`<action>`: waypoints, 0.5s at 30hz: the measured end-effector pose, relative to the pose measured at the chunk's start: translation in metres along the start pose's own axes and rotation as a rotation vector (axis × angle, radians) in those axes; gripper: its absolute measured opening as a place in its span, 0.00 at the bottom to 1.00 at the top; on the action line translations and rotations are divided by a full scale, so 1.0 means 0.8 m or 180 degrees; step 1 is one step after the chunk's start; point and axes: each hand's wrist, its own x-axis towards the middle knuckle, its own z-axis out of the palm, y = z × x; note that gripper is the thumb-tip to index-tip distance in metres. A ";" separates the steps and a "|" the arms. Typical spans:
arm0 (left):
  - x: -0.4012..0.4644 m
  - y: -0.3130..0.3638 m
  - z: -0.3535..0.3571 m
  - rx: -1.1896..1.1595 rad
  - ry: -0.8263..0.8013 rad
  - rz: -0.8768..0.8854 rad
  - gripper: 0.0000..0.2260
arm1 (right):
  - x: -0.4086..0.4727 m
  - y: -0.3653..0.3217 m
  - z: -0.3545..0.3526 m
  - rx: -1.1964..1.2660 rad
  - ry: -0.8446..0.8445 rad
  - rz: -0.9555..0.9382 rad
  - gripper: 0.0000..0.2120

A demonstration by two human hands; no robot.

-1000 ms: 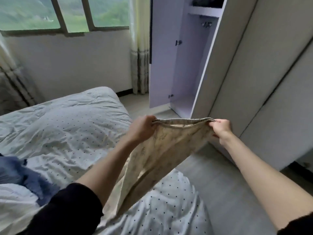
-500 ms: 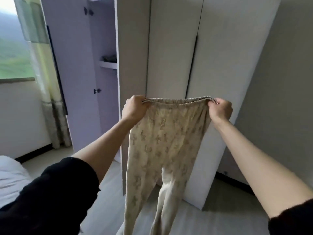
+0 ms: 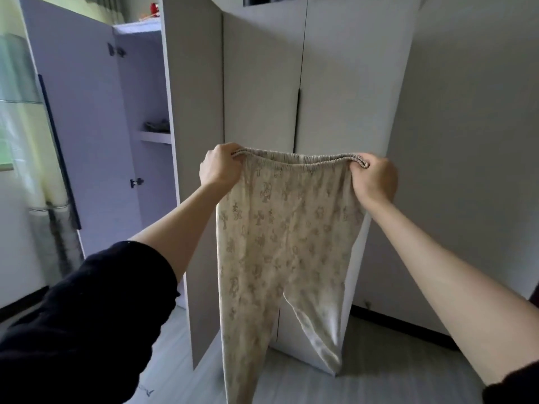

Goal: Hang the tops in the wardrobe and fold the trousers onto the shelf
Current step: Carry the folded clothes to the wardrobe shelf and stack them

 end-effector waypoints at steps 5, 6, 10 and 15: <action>-0.066 -0.085 -0.044 0.0456 -0.0550 -0.0357 0.10 | -0.100 -0.016 0.017 -0.0237 -0.0669 -0.0028 0.12; -0.083 -0.111 -0.062 0.0527 -0.0615 -0.0466 0.11 | -0.131 -0.022 0.024 -0.0267 -0.0837 -0.0057 0.12; -0.160 -0.210 -0.154 0.0521 -0.0575 -0.0819 0.13 | -0.261 -0.066 0.049 -0.0223 -0.1389 -0.0247 0.11; -0.290 -0.322 -0.317 0.0686 -0.0238 -0.1201 0.10 | -0.441 -0.166 0.072 -0.0001 -0.2072 -0.0784 0.10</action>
